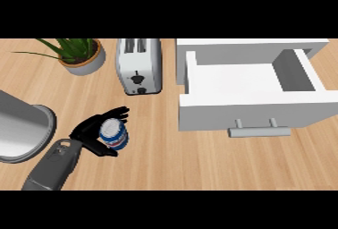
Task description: Pick up the can, place it into the drawer and close the drawer
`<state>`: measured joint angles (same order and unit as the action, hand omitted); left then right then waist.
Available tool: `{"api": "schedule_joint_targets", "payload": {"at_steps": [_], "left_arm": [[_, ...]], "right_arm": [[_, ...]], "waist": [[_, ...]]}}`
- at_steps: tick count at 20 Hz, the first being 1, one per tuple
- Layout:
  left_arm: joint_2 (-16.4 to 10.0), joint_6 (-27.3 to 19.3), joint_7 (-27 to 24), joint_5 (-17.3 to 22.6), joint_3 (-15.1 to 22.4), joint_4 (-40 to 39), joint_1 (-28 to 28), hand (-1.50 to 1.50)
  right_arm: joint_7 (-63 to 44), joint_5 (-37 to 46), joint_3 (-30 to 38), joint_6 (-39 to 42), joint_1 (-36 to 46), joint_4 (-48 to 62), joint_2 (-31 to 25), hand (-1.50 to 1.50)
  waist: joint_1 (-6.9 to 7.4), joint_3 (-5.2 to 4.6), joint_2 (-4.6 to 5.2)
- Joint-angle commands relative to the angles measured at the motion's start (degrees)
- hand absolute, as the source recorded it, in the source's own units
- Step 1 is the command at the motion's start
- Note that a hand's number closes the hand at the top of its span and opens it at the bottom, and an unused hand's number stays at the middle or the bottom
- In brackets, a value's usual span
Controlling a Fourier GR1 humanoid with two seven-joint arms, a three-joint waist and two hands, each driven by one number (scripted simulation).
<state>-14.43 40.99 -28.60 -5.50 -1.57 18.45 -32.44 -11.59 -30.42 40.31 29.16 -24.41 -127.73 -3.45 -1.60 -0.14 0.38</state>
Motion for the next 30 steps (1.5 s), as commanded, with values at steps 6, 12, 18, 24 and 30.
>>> {"api": "schedule_joint_targets", "payload": {"at_steps": [6,12,18,24,30], "left_arm": [[2.7,11.2,-1.2,1.6,0.3,-1.7,-2.3,1.5],[4.6,16.6,1.3,4.5,0.8,4.0,-1.6,1.5],[5.4,-17.7,-1.7,17.2,-17.0,3.9,2.5,1.5],[11.3,-28.5,0.4,19.4,-17.4,14.0,1.9,1.5],[14.3,-35.4,11.7,20.1,-9.9,34.1,4.2,1.5]], "right_arm": [[-2.2,-3.7,1.8,-0.3,0.6,0.2,-1.6,-1.5],[1.8,0.1,1.9,3.5,-2.0,2.8,2.3,-1.5],[-0.2,-0.8,2.7,0.4,-2.5,0.3,3.0,-1.5],[-0.8,-2.0,2.1,0.8,-3.8,-3.2,3.4,-1.5],[-2.4,-2.5,2.8,-0.3,-3.1,-2.9,2.8,-1.5]], "waist": [[0.11,0.0,0.02],[1.15,0.17,-0.55],[3.77,0.2,-0.86],[2.25,0.22,-0.94],[2.89,0.27,-1.22]]}}
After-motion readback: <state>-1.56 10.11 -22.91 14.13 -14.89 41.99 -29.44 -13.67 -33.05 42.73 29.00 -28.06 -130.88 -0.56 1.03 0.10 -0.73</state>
